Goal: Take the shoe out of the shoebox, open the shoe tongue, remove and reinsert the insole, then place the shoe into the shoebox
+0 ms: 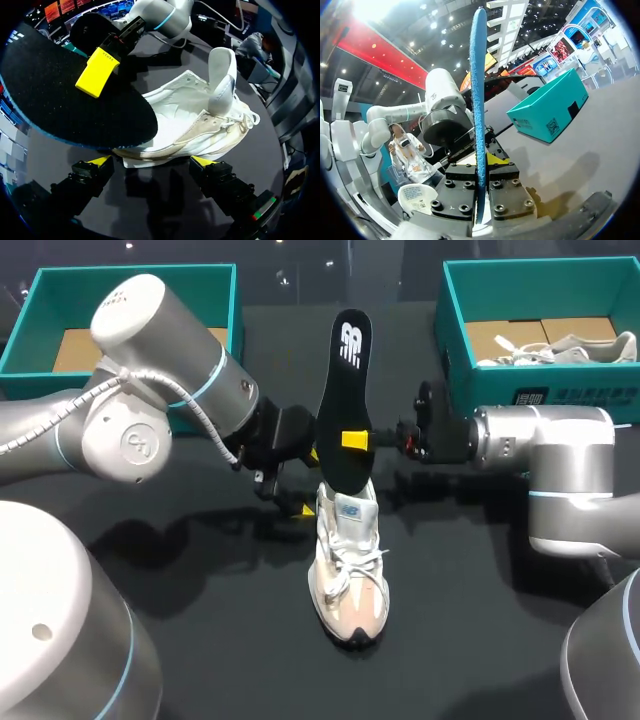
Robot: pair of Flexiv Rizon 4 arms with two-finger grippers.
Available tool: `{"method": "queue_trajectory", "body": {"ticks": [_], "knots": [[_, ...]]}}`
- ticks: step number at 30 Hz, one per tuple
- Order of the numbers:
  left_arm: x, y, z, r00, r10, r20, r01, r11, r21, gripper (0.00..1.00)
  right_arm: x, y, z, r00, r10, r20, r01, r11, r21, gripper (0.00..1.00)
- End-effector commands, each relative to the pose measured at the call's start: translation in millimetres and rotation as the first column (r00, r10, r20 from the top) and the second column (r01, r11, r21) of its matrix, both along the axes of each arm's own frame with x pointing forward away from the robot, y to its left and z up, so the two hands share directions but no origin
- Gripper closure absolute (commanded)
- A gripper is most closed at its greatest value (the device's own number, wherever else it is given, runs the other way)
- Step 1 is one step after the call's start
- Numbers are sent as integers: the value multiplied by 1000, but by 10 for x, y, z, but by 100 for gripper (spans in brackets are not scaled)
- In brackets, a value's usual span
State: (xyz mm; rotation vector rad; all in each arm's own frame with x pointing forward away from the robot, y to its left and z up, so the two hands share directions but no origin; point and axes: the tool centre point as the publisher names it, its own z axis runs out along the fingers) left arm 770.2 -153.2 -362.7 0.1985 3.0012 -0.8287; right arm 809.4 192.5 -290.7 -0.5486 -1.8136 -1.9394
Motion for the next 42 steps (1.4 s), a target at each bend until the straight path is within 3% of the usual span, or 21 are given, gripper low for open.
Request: {"method": "queue_trajectory", "body": {"ticks": [1,12,22,42], "knots": [[0,-11,-10,1000,1,-1,-1,1000,6,0,-33,12,11,1000,-15,-2,15,1000,-5,100],[-12,3,-19,1000,-3,-6,3,1000,13,0,-65,4,-5,998,-63,11,63,998,-13,100],[-12,3,-19,1000,-3,-6,3,1000,13,0,-76,9,81,995,-52,89,54,998,-14,100],[-12,3,-19,1000,-3,-6,3,1000,13,0,-107,45,-84,991,-43,126,44,999,-6,100]]}}
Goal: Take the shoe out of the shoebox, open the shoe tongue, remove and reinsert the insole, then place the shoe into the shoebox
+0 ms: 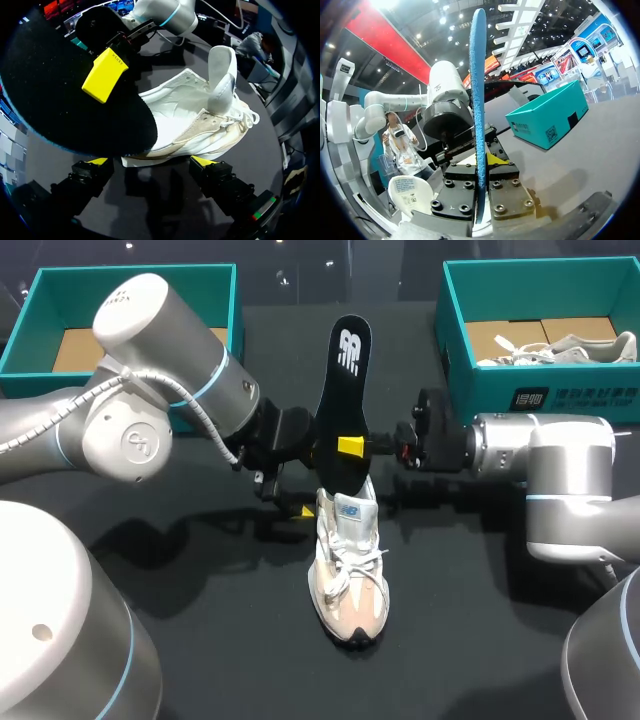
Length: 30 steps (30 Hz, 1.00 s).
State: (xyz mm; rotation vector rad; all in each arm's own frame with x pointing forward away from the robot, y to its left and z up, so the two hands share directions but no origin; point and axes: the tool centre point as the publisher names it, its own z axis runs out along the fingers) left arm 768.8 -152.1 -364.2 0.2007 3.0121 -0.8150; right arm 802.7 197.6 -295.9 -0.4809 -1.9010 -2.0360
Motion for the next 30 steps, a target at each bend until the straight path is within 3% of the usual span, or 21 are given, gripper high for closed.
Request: {"method": "queue_trajectory", "body": {"ticks": [1,21,30], "knots": [[2,-8,-4,1000,0,0,0,1000,3,0,-47,-10,-44,1000,4,0,-4,1000,-2,100],[2,-8,-4,1000,0,0,0,1000,3,0,-222,-67,-362,997,32,-66,-32,999,1,100],[2,-8,-4,1000,0,0,0,1000,3,0,-373,-39,-491,990,45,-131,-49,998,-27,100]]}}
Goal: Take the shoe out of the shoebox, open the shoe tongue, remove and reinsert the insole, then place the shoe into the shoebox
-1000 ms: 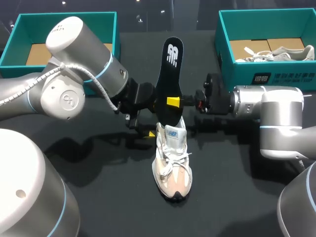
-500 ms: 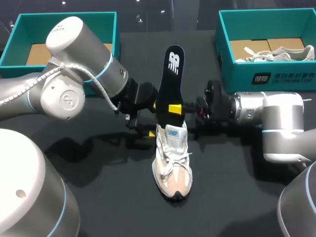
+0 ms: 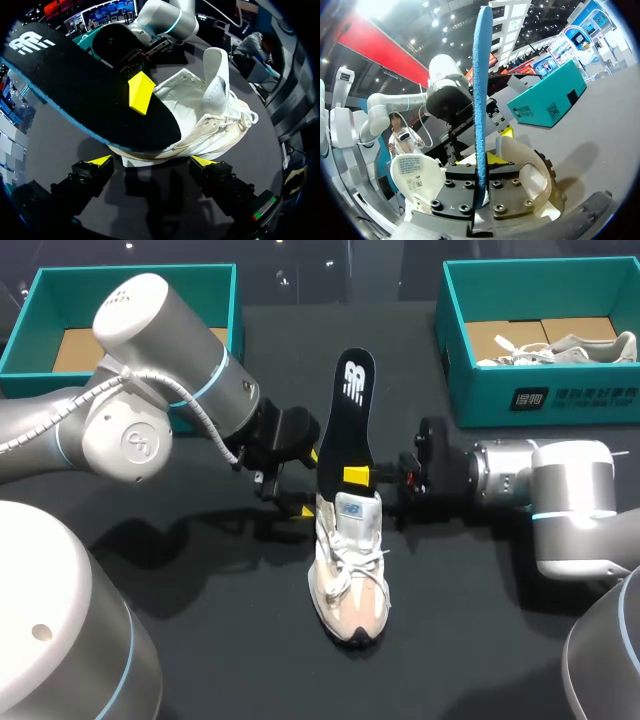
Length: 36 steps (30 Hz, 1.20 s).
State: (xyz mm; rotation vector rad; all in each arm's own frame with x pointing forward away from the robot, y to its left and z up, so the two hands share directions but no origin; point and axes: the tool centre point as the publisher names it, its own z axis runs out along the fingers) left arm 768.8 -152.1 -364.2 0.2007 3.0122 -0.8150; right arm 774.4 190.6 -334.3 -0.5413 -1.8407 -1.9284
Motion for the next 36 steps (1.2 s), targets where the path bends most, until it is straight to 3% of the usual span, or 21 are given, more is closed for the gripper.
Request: {"method": "queue_trajectory", "body": {"ticks": [1,19,27,32,36], "knots": [[2,-8,-4,1000,0,0,0,1000,3,0,-107,33,-119,1000,2,-25,-2,999,-33,100],[2,-8,-4,1000,0,0,0,1000,3,0,-355,5,-360,991,1,-133,-11,997,-73,100],[2,-8,-4,1000,0,0,0,1000,3,0,-344,35,-293,993,21,-113,-27,998,-57,100],[2,-8,-4,1000,0,0,0,1000,3,0,-313,74,-226,995,52,-89,-56,997,-47,75],[2,-8,-4,1000,0,0,0,1000,3,0,-296,95,-189,995,67,-76,-71,997,-43,73]]}}
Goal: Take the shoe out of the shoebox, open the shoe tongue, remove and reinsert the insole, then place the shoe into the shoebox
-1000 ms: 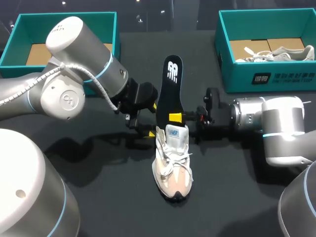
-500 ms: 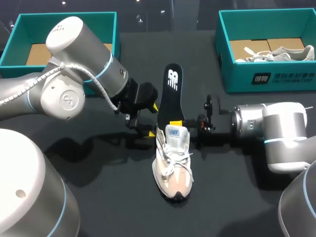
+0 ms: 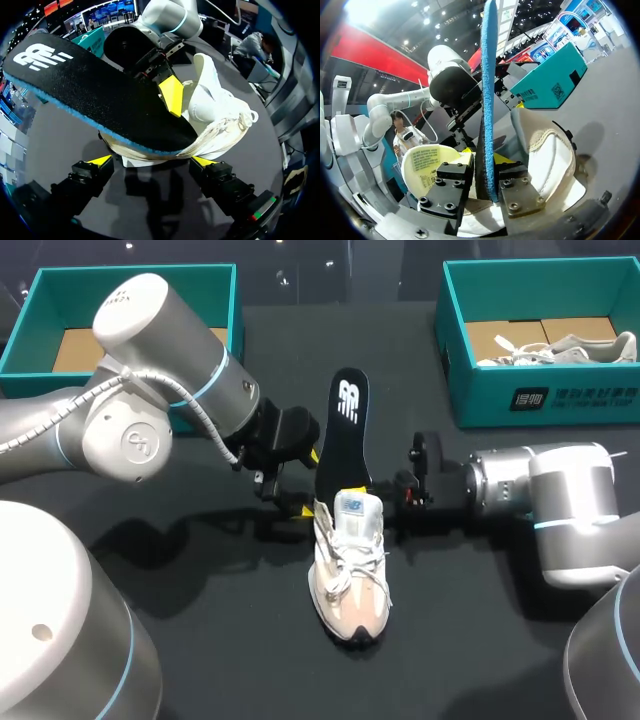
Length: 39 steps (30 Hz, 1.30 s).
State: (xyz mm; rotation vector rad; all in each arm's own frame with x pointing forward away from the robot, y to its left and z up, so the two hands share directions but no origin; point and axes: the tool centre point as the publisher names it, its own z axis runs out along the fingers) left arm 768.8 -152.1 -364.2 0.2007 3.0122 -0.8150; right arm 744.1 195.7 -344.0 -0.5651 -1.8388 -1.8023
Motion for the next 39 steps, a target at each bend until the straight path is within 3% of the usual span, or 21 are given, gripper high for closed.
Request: {"method": "queue_trajectory", "body": {"ticks": [1,29,39], "knots": [[2,-8,-4,1000,0,0,0,1000,3,0,8,45,-82,1000,13,6,-13,1000,4,73],[2,-8,-4,1000,0,0,0,1000,3,0,76,89,283,991,51,124,-47,998,-40,71],[2,-8,-4,1000,0,0,0,1000,3,0,214,121,483,985,61,161,-49,996,-77,71]]}}
